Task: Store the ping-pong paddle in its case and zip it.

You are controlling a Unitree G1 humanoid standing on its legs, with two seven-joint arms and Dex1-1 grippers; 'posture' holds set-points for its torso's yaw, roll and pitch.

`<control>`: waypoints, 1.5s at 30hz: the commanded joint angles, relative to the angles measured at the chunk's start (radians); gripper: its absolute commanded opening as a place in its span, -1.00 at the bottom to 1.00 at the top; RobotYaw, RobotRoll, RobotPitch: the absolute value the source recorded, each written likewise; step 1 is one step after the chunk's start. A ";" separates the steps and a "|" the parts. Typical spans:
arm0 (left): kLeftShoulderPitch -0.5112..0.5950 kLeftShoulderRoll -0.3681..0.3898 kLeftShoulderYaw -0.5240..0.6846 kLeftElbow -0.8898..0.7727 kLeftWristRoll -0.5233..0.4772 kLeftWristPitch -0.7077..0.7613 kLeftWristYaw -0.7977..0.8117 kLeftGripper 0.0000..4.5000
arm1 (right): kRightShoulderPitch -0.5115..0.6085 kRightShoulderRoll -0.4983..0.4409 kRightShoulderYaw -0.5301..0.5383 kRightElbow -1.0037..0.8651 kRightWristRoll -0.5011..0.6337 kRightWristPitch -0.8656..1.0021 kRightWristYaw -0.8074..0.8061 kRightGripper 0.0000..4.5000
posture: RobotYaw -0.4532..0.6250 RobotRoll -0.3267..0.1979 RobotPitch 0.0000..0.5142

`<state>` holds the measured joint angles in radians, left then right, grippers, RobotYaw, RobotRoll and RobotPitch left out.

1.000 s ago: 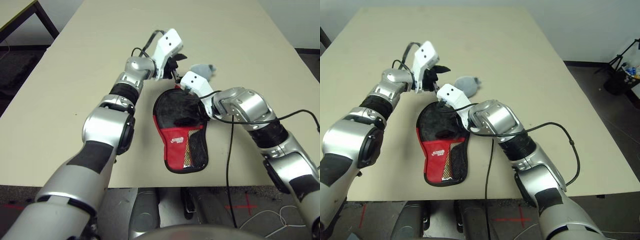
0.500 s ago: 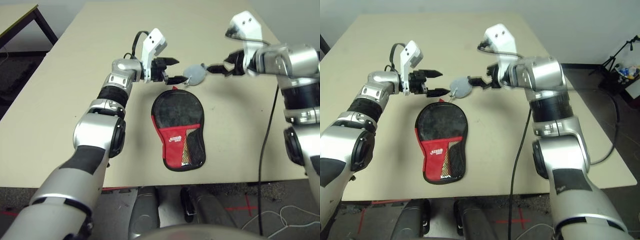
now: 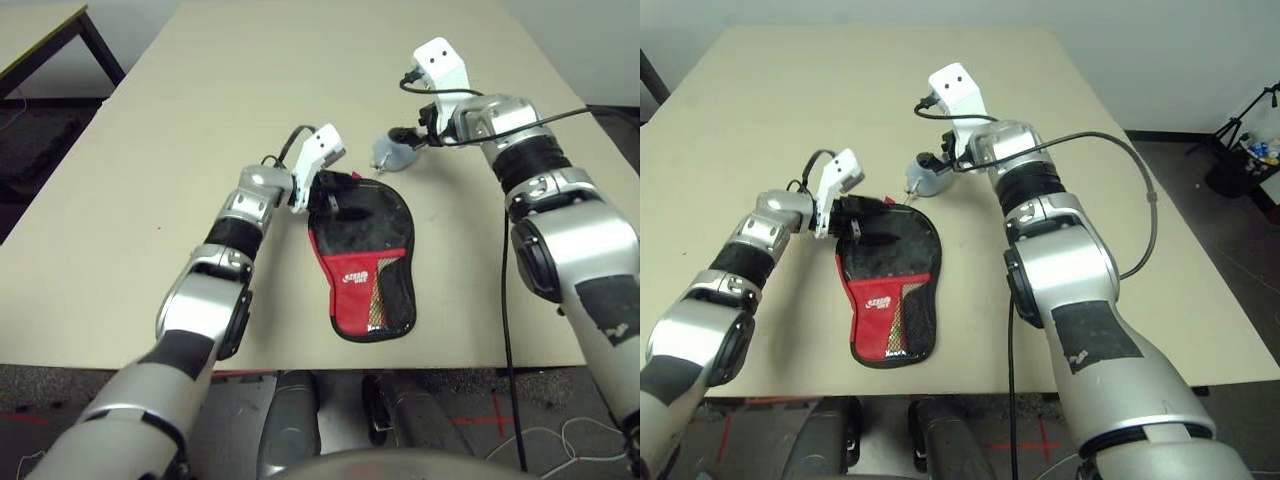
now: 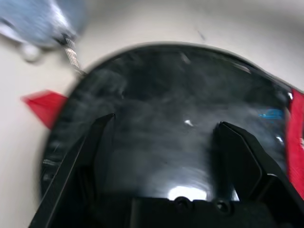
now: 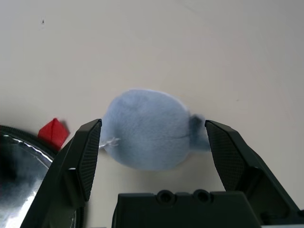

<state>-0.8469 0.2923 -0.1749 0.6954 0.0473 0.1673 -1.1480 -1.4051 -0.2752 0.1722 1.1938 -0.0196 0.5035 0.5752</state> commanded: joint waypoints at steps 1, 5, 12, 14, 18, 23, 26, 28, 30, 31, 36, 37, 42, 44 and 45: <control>0.090 -0.001 -0.058 -0.127 0.010 0.087 0.011 0.99 | -0.019 0.016 -0.009 0.046 -0.030 -0.037 0.003 1.00 | 0.18 0.25 -0.27; 0.170 -0.001 -0.092 -0.263 0.001 0.162 0.035 0.99 | -0.016 0.038 -0.014 0.082 -0.054 -0.073 -0.011 1.00 | 0.23 0.25 -0.20; 0.200 0.007 -0.111 -0.364 -0.019 0.244 0.060 0.99 | -0.008 0.071 -0.017 0.115 -0.089 -0.118 -0.058 1.00 | 0.30 0.25 -0.13; 0.201 0.012 -0.112 -0.379 -0.023 0.259 0.067 0.99 | -0.003 0.077 -0.015 0.122 -0.102 -0.132 -0.076 1.00 | 0.32 0.25 -0.11; 0.207 0.026 -0.124 -0.397 -0.028 0.272 0.079 0.99 | 0.015 0.078 0.001 0.136 -0.143 -0.157 -0.100 1.00 | 0.33 0.25 -0.09; 0.212 0.035 -0.144 -0.406 -0.028 0.279 0.089 1.00 | 0.032 0.071 0.027 0.143 -0.204 -0.188 -0.105 0.76 | 0.33 0.25 -0.10; 0.206 0.039 -0.159 -0.397 -0.024 0.275 0.092 1.00 | 0.041 0.061 0.041 0.145 -0.235 -0.192 -0.099 0.34 | 0.31 0.25 -0.13; 0.196 0.040 -0.167 -0.379 -0.017 0.271 0.098 1.00 | 0.046 0.054 0.045 0.146 -0.247 -0.189 -0.092 0.06 | 0.29 0.25 -0.14; 0.181 0.041 -0.178 -0.352 -0.004 0.263 0.106 1.00 | 0.051 0.048 0.046 0.146 -0.253 -0.186 -0.086 -0.21 | 0.27 0.25 -0.18; 0.172 0.040 -0.185 -0.338 0.001 0.257 0.109 1.00 | 0.052 0.044 0.044 0.146 -0.255 -0.184 -0.085 -0.33 | 0.26 0.25 -0.19; 0.121 0.026 -0.211 -0.255 0.016 0.222 0.125 1.00 | 0.053 0.004 0.036 0.142 -0.258 -0.179 -0.089 -0.87 | 0.22 0.25 -0.27; 0.111 0.023 -0.215 -0.238 0.019 0.215 0.129 1.00 | 0.053 -0.007 0.033 0.140 -0.257 -0.178 -0.093 -0.91 | 0.21 0.25 -0.28; 0.062 0.009 -0.232 -0.137 0.043 0.187 0.166 1.00 | 0.072 -0.064 0.027 0.130 -0.252 -0.164 -0.083 -0.92 | 0.16 0.25 -0.36; 0.049 0.005 -0.237 -0.100 0.047 0.178 0.176 1.00 | 0.084 -0.083 0.019 0.123 -0.244 -0.155 -0.080 -0.92 | 0.14 0.25 -0.39; 0.043 0.003 -0.239 -0.085 0.047 0.173 0.179 1.00 | 0.088 -0.089 0.016 0.120 -0.241 -0.153 -0.080 -0.92 | 0.13 0.25 -0.40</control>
<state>-0.8427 0.2697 -0.3739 0.5053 0.0079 0.3160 -1.0096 -1.3420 -0.3046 0.1943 1.3029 -0.2453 0.3132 0.5135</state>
